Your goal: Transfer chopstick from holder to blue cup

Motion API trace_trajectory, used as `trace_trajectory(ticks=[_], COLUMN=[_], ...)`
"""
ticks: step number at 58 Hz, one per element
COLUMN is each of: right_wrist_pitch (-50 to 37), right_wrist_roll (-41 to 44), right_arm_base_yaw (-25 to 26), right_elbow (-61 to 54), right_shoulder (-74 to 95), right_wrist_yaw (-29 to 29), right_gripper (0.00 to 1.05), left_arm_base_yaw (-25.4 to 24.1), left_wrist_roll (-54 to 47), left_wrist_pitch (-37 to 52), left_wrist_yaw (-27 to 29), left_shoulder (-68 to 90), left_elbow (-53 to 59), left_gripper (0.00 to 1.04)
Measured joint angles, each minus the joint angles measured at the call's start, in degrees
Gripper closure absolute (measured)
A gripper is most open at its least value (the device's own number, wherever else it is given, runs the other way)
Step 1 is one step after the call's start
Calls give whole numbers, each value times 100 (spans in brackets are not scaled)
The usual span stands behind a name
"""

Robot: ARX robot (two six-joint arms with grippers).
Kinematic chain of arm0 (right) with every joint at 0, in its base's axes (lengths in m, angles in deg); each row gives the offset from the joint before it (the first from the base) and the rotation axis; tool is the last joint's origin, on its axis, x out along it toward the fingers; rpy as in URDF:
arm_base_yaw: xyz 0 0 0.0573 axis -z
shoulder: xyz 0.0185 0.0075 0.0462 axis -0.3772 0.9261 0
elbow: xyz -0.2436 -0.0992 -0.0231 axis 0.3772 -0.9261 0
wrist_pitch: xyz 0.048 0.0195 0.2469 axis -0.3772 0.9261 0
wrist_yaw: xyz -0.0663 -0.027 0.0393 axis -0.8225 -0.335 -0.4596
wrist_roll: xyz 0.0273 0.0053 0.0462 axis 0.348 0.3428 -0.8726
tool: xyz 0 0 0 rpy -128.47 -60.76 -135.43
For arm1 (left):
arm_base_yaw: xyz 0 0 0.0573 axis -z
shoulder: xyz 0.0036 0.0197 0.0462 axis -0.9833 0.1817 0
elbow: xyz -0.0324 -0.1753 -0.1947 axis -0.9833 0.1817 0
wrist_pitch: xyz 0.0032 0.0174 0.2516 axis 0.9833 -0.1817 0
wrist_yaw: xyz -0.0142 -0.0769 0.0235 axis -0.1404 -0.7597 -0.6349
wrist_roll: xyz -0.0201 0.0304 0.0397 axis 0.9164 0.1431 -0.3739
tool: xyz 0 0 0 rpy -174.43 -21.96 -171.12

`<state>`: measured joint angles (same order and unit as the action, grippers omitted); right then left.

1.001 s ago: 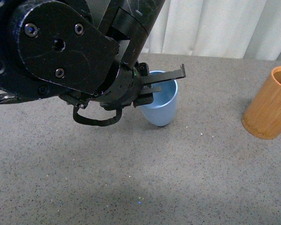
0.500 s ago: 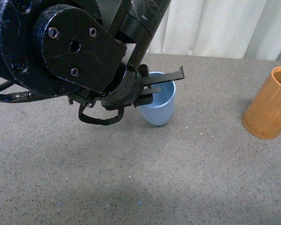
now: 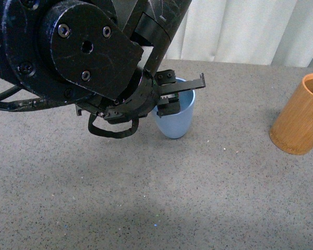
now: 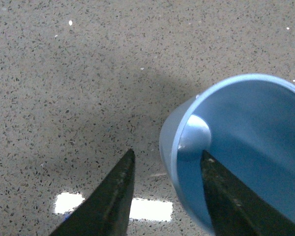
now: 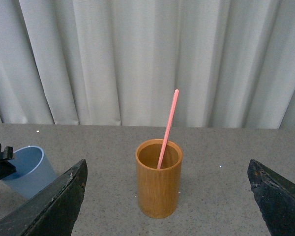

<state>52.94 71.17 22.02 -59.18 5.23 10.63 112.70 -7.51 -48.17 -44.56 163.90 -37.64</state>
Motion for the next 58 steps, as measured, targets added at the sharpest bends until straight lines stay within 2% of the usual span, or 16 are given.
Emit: trace_trajectory(ticks=[19,23,38,40,43,45,52,55,58], right_wrist_pitch=[2,0,0,2,0,0,0,0,2], right_wrist_roll=[0,0,0,0,0,0,0,0,0], right_arm_base_yaw=[0,0,0,0,0,0,0,0,0], right_elbow=[0,0,0,0,0,0,0,0,0], right_shoulder=[0,0,0,0,0,0,0,0,0], right_wrist_yaw=[0,0,0,0,0,2,-4,-2,-2], right_gripper=[10,10,10,10,10,10,10,10,10], left_arm_base_yaw=[70,70,-37,-52,-144,-238,-780,-1130,-1482], left_wrist_roll=[63,90,258,33,-726,-1187,-2446,-2745,-2964], left_wrist_pitch=[-39,-33,120,614,2221,3156,5484,6092,6269], left_wrist_yaw=[-24,-24,87,380,951,1003,664,382,87], left_shoulder=[0,-4,-168,-168,-173,-225,-765,-1252,-1779], left_elbow=[-98,-98,-26,146,713,1137,2559,3095,3519], left_gripper=[10,5,7,10,19,24,42,51,60])
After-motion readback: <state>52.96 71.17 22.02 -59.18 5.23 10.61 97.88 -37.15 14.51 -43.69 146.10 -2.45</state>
